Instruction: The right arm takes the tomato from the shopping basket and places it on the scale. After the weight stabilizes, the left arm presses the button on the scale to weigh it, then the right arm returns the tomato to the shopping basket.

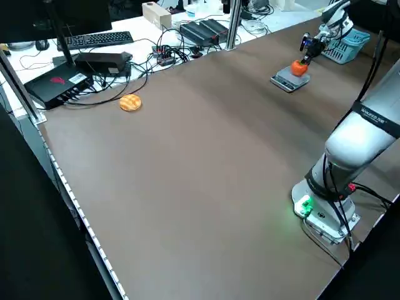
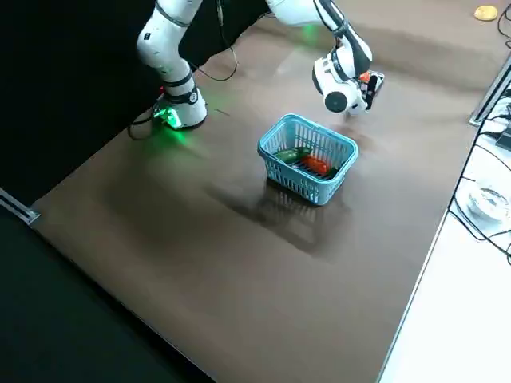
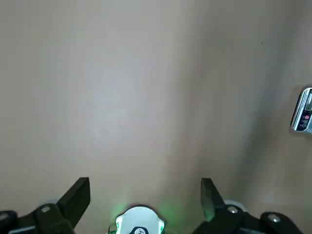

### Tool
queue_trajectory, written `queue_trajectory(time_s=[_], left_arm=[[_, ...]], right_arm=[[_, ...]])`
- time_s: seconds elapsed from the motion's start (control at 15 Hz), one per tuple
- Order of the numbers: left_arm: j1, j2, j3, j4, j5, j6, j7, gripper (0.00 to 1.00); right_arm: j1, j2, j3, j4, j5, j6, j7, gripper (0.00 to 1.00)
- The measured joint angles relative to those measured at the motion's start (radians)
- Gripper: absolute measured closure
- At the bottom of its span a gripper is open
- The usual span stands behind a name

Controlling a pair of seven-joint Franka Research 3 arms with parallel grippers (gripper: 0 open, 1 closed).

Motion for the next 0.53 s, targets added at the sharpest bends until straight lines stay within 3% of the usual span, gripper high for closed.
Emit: queue_trajectory(time_s=[0.53], left_arm=[[-0.014,0.002,-0.025,-0.015,0.044,0.001,0.025,0.0]], right_arm=[[0.0,-0.007,-0.018,0.014,0.0,0.008,0.048,0.36]])
